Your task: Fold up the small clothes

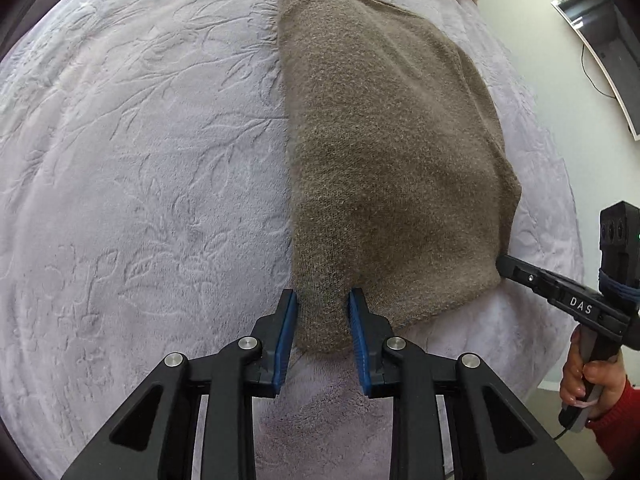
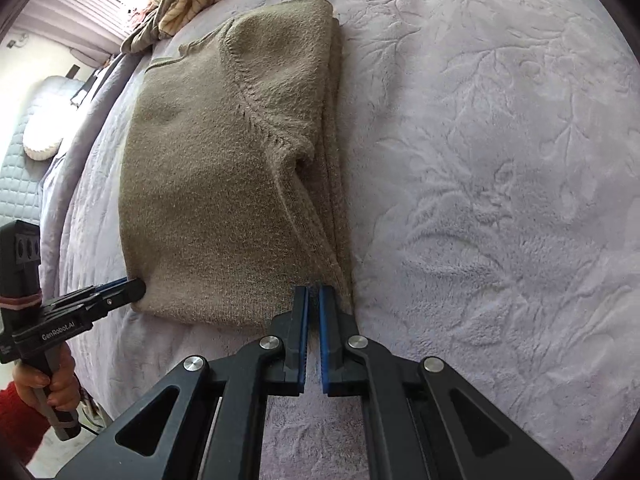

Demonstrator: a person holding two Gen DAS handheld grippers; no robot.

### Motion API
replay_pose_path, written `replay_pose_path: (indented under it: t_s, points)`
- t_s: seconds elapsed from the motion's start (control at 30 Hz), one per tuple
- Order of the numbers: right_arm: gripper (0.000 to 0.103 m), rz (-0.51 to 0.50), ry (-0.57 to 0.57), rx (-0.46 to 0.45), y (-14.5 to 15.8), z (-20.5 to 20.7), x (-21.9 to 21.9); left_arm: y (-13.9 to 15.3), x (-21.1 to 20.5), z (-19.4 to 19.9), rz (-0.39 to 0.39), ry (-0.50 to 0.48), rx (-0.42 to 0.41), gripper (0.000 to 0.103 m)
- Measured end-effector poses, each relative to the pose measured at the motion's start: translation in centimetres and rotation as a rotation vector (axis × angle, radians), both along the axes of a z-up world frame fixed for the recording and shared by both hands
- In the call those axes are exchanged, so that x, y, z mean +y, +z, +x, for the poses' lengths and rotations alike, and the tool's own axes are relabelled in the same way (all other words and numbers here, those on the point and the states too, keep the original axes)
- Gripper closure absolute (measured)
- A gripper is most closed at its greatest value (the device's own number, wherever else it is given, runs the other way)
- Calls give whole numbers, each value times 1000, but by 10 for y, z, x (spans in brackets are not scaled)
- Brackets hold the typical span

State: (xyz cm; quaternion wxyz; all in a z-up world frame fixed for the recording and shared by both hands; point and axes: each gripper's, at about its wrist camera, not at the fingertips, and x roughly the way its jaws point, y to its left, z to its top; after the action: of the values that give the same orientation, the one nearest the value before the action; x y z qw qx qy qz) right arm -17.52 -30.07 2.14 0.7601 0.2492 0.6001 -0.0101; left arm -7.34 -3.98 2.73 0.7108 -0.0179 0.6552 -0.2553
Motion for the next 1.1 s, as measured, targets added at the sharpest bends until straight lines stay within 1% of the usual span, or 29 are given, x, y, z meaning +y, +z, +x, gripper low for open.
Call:
replay_pose_path:
  t_s: [0.1,0.23,0.27,0.33,0.37,0.43,0.47,0.53,0.57,0.6,0.63,0.7,0.8,0.93,0.97,1.03,1.1]
  points:
    - [100,21,-23,9,0,0,-3,9,7,-3,16,26,-14,74]
    - [100,29,-38,21,0,1,-5,23,19,-8,68,56,-42,74]
    - [100,27,-39,24,0,1,-4,28,21,-8,64,62,-42,75]
    - [100,27,-46,29,3,1,-4,40,25,-9,-2,64,-36,75]
    - [100,31,-50,29,4,1,-4,48,27,-10,-43,50,-35,75]
    - [100,34,-60,25,9,3,-4,55,16,-13,-84,2,-38,75]
    - [100,34,-62,24,10,3,-3,53,8,-13,-89,-22,-31,75]
    - [100,24,-62,37,11,4,-2,39,-7,-12,-71,-36,-1,75]
    - [100,22,-62,48,10,5,-2,28,-12,-12,-41,-27,19,75]
    - [100,21,-57,56,9,5,-1,16,-13,-6,-26,-14,41,79]
    - [100,20,-51,65,8,5,-1,11,-11,-5,-27,0,57,79]
    - [100,34,-52,78,8,3,-3,14,-9,-4,-32,18,62,79]
    - [100,52,-67,86,12,-1,-8,25,-9,-4,4,2,34,79]
    - [99,67,-97,86,21,-5,-15,32,-10,-5,36,11,35,78]
    - [99,74,-104,83,23,-6,-17,30,-21,-5,43,18,35,78]
    - [94,77,-112,77,28,-6,-21,31,-23,-5,57,26,32,78]
    - [94,71,-109,75,31,-4,-23,35,-19,-4,76,24,24,78]
